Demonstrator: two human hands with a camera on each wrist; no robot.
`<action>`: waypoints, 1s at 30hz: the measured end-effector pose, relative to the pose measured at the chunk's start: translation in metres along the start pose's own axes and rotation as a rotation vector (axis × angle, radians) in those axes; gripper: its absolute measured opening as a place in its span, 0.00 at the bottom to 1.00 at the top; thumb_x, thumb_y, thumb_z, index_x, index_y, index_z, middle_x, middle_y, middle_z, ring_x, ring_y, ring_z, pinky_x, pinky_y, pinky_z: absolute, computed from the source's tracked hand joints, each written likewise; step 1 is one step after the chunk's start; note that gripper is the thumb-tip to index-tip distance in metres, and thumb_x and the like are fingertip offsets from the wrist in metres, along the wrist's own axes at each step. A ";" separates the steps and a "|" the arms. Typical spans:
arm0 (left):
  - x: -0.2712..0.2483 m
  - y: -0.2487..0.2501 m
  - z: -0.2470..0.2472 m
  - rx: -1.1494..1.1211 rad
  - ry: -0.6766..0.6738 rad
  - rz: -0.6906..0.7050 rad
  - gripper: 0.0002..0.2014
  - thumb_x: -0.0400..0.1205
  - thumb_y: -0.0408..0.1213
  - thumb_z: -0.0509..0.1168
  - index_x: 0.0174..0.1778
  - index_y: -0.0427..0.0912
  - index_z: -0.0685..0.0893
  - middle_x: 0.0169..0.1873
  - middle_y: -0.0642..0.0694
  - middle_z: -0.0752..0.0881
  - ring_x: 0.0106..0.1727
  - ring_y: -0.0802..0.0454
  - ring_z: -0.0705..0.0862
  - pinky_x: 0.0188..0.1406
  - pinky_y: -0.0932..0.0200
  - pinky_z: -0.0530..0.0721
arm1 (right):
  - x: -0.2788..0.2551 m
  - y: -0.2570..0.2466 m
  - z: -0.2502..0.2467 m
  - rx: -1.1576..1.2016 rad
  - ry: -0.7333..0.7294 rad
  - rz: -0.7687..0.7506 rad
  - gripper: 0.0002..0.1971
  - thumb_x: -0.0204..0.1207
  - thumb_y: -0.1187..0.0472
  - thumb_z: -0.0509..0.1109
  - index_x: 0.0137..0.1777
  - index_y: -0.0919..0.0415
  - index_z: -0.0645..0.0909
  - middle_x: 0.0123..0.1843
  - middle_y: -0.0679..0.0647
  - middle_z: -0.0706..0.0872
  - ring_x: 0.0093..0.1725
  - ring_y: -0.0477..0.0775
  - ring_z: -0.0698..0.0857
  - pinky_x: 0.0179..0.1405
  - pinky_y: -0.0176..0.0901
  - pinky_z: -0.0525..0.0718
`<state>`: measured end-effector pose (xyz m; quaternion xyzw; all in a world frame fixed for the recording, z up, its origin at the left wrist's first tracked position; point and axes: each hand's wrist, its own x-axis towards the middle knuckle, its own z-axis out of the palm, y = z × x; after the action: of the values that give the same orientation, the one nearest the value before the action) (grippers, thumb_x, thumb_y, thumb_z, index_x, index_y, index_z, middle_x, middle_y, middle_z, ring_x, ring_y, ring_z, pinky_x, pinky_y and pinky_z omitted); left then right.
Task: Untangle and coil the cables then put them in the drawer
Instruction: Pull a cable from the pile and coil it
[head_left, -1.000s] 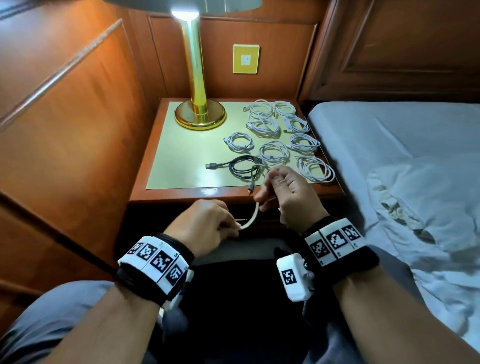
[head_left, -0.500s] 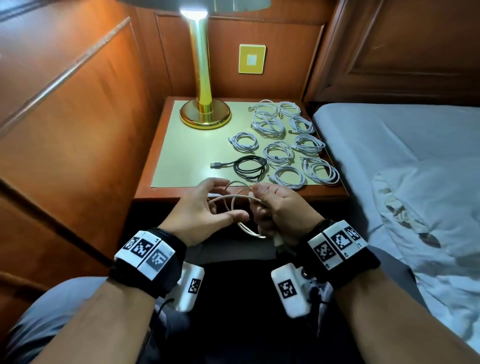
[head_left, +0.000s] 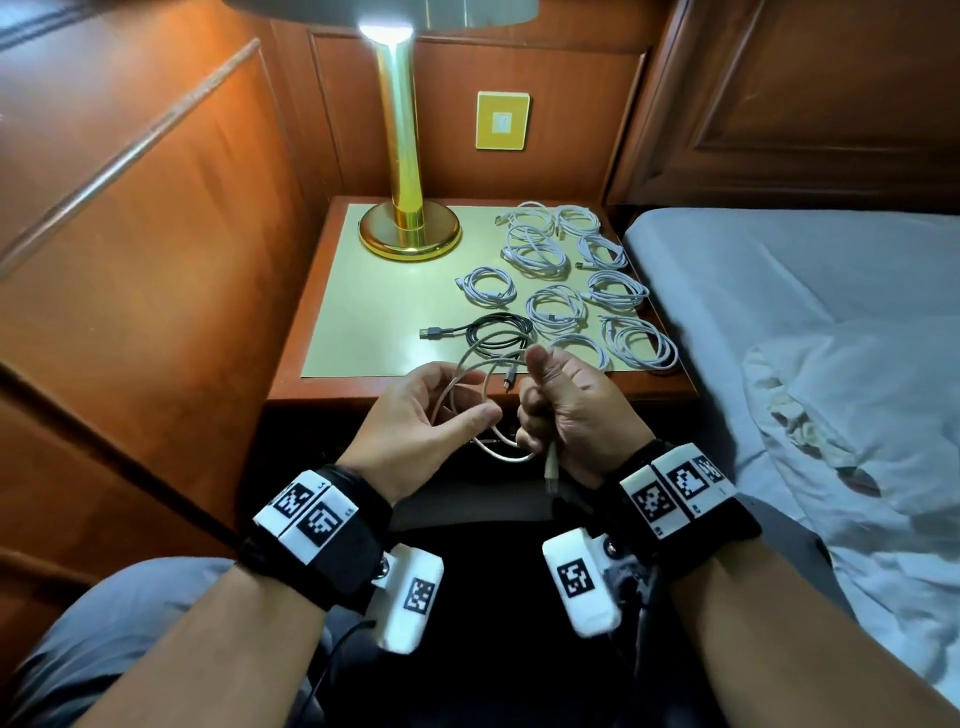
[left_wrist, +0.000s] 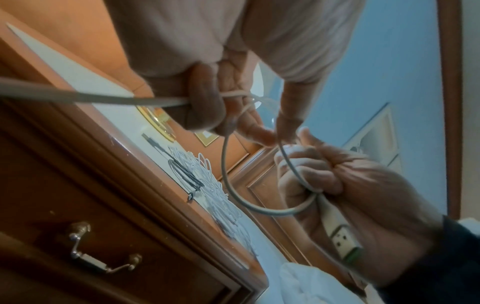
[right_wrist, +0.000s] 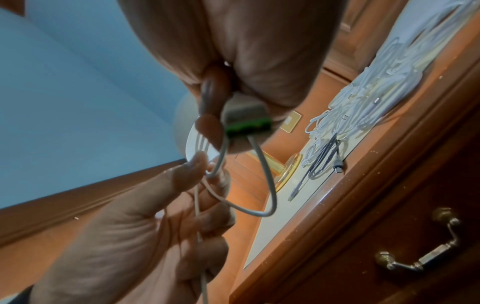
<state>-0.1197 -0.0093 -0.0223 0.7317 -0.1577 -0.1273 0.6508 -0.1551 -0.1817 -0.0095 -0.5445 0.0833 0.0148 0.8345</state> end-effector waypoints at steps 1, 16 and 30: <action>0.000 0.000 0.001 -0.010 0.002 -0.005 0.15 0.77 0.31 0.78 0.57 0.34 0.85 0.41 0.46 0.89 0.43 0.53 0.86 0.52 0.59 0.84 | 0.001 0.001 0.001 -0.021 0.009 -0.008 0.13 0.81 0.49 0.65 0.45 0.58 0.68 0.27 0.49 0.70 0.20 0.45 0.63 0.19 0.37 0.71; 0.010 -0.013 -0.013 0.648 -0.063 0.175 0.17 0.83 0.28 0.59 0.67 0.40 0.78 0.46 0.46 0.84 0.49 0.46 0.82 0.53 0.55 0.79 | 0.005 0.001 0.007 -0.151 -0.127 0.162 0.12 0.87 0.61 0.60 0.43 0.64 0.77 0.27 0.52 0.62 0.20 0.44 0.62 0.23 0.40 0.79; 0.021 -0.012 -0.038 0.550 0.067 0.535 0.13 0.83 0.27 0.68 0.62 0.36 0.89 0.44 0.44 0.83 0.43 0.52 0.82 0.46 0.68 0.80 | -0.001 -0.021 -0.003 0.132 -0.089 0.248 0.22 0.83 0.39 0.58 0.31 0.51 0.66 0.19 0.44 0.56 0.14 0.43 0.53 0.20 0.33 0.49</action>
<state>-0.0847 0.0180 -0.0289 0.8157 -0.3500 0.1178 0.4453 -0.1536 -0.1930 0.0083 -0.4728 0.1137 0.1362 0.8631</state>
